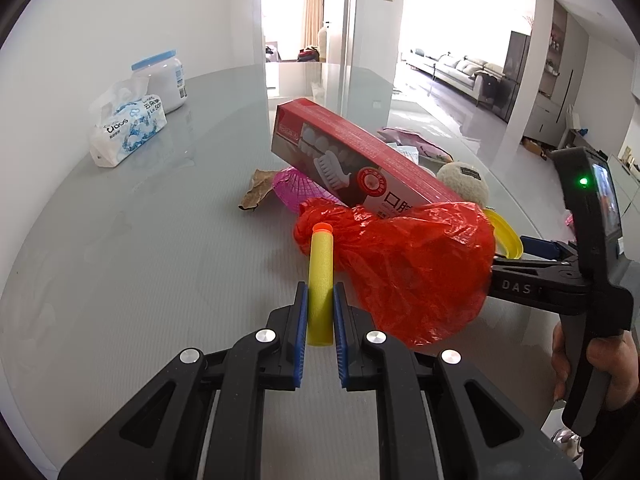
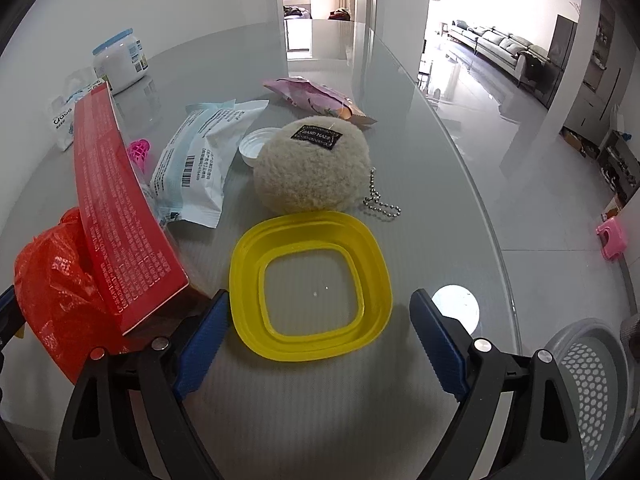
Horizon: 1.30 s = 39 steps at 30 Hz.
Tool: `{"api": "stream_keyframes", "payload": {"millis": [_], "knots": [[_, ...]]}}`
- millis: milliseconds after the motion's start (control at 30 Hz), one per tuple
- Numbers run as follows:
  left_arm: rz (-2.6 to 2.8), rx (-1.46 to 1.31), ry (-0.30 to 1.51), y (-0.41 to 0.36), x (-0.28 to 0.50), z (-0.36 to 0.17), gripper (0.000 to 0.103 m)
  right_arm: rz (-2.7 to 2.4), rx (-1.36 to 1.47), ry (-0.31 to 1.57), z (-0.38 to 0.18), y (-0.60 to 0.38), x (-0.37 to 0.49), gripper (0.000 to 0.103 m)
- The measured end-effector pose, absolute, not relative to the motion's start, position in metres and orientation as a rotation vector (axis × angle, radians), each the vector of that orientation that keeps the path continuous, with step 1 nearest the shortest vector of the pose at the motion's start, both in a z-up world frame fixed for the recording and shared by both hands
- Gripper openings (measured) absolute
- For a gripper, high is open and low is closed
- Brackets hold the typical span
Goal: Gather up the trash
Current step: 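Grasp the yellow square lid with the right tool while the left tool holds the dart, then carry dart and lid over the grey basket and open both tools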
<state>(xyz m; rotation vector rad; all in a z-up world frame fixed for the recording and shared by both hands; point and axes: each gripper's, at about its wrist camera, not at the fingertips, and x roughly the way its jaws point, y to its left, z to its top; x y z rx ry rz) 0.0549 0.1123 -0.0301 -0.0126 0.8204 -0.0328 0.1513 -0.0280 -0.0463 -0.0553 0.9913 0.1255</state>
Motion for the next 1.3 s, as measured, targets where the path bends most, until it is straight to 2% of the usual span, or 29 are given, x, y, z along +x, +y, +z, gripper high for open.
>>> {"api": "stream_keyframes", "payload": {"millis": [67,133,167,633,1300], "knots": [[-0.035,-0.010,0.820,0.110,0.054,-0.029,0.013,0.131,-0.056,0.988,-0.047,-0.027,0.152,0.085],[-0.039,-0.010,0.819,0.109,0.053,-0.028,0.013,0.133,-0.065,0.972,-0.045,-0.028,0.150,0.070],[-0.041,-0.008,0.818,0.109,0.052,-0.027,0.013,0.133,-0.069,0.973,-0.044,-0.026,0.149,0.069],[-0.131,0.041,0.802,0.073,0.039,-0.019,0.013,0.041,0.140,0.888,-0.023,-0.091,0.083,0.068],[-0.473,0.132,0.771,-0.090,0.020,-0.004,0.013,-0.263,0.342,0.792,-0.003,-0.260,-0.078,0.068]]}}
